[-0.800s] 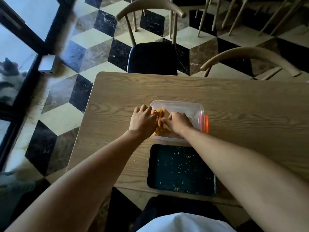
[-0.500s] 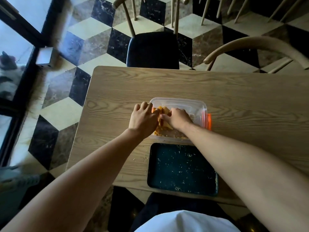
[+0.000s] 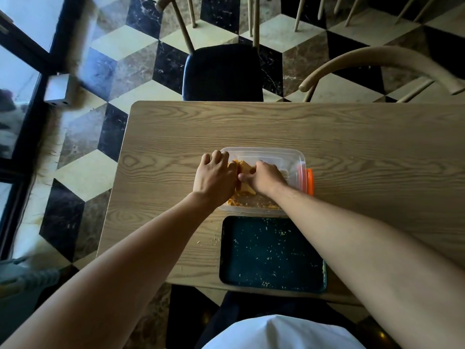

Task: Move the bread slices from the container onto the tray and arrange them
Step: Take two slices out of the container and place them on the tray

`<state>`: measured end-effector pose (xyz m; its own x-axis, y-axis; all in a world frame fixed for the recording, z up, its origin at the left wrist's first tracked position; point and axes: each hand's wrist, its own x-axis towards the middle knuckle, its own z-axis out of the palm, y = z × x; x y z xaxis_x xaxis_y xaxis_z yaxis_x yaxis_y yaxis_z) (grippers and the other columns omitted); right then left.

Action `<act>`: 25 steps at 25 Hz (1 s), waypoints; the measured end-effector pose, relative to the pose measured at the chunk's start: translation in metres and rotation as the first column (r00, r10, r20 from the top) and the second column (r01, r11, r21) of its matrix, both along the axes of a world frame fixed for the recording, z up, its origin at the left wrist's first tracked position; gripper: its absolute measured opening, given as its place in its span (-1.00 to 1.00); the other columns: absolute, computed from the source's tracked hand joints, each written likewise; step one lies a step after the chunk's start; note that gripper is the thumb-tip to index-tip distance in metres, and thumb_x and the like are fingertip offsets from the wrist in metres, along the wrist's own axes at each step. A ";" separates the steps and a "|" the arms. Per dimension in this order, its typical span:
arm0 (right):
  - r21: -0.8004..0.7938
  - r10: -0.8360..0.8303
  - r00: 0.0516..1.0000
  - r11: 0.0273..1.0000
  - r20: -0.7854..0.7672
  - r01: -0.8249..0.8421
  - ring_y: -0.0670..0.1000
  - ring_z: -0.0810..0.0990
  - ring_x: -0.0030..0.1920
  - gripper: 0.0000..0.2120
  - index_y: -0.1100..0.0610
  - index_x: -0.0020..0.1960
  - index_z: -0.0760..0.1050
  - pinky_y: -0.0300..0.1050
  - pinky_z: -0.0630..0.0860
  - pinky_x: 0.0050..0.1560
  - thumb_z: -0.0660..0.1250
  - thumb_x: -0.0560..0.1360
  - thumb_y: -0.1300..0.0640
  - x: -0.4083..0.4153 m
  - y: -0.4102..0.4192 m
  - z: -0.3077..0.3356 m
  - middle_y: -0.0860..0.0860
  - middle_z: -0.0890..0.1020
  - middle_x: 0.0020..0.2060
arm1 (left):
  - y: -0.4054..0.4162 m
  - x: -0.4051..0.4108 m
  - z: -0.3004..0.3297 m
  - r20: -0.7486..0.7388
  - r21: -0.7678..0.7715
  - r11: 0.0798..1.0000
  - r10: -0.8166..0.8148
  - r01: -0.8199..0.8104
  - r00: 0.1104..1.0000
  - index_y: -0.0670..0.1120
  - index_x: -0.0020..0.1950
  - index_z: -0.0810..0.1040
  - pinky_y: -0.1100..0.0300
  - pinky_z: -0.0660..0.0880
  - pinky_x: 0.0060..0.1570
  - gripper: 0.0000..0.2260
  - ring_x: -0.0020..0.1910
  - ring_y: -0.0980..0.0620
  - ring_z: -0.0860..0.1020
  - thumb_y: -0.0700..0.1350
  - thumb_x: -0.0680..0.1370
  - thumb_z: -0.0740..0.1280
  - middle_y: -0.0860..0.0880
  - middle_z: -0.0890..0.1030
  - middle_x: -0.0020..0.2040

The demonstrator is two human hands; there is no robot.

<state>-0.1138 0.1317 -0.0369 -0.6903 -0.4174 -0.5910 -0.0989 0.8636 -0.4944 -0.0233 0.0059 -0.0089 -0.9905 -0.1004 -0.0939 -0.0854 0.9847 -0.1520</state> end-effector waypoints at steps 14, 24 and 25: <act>-0.028 -0.195 0.978 0.981 -0.071 0.194 0.12 0.55 -0.13 -0.59 0.22 0.23 0.43 -0.14 0.38 -0.25 0.36 0.53 -0.03 0.001 0.024 -0.003 0.11 0.64 0.03 | 0.033 -0.018 0.003 0.019 0.014 0.999 -0.042 0.042 0.999 -0.17 -0.21 0.63 -0.04 0.49 -0.16 -0.81 -0.13 -0.20 0.56 -0.06 0.48 0.38 -0.15 0.62 -0.19; -0.037 -0.229 0.973 0.973 -0.033 0.228 0.17 0.62 -0.06 -0.51 0.18 0.20 0.43 -0.07 0.44 -0.15 0.42 0.45 -0.12 -0.001 0.026 -0.014 0.15 0.65 0.03 | 0.046 -0.038 0.011 0.164 0.274 0.918 0.250 -0.287 0.954 -0.21 -0.18 0.60 -0.01 0.47 -0.26 -0.78 -0.20 -0.26 0.62 -0.12 0.56 0.27 -0.24 0.65 -0.15; -0.043 -0.220 0.975 0.975 -0.038 0.219 0.16 0.61 -0.08 -0.47 0.18 0.20 0.43 -0.07 0.43 -0.16 0.44 0.42 -0.16 -0.001 0.026 -0.013 0.15 0.66 0.03 | 0.045 -0.041 0.013 0.189 0.306 0.876 0.328 -0.373 0.926 -0.21 -0.16 0.59 -0.05 0.49 -0.16 -0.75 -0.20 -0.28 0.61 -0.07 0.58 0.26 -0.25 0.65 -0.13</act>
<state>-0.1147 0.1572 -0.0502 -0.7915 -0.2747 -0.5460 0.0694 0.8472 -0.5268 -0.0642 0.0510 0.0038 -0.8732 -0.3795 -0.3057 -0.4362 0.8884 0.1433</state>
